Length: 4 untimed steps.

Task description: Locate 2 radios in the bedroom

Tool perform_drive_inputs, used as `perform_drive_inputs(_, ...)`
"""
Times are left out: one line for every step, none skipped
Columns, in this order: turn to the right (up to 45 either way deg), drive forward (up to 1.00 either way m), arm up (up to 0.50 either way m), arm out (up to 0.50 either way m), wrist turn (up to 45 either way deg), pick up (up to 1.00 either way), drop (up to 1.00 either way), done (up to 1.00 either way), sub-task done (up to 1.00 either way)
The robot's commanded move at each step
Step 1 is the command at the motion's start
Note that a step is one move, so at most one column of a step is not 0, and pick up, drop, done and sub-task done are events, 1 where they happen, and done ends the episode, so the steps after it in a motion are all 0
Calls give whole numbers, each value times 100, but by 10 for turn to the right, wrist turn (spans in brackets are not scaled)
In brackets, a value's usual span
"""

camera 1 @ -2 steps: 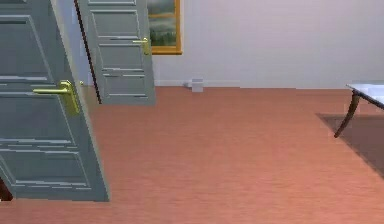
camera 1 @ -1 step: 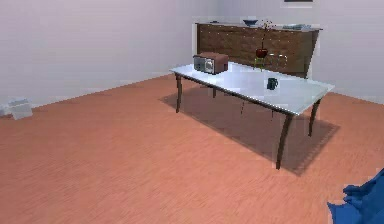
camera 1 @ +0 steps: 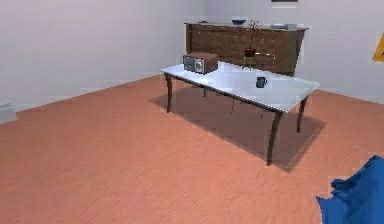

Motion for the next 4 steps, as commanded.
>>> perform_drive_inputs(-90, 0, 0, 0, 0, 0, 0, 0, 0)
perform_drive_inputs(-30, 0, 0, 0, 0, 0, 0, 0, 0)
perform_drive_inputs(0, 45, 0, 0, 0, 0, 0, 0, 0)
perform_drive_inputs(120, 0, 0, 0, 0, 0, 0, 0, 0)
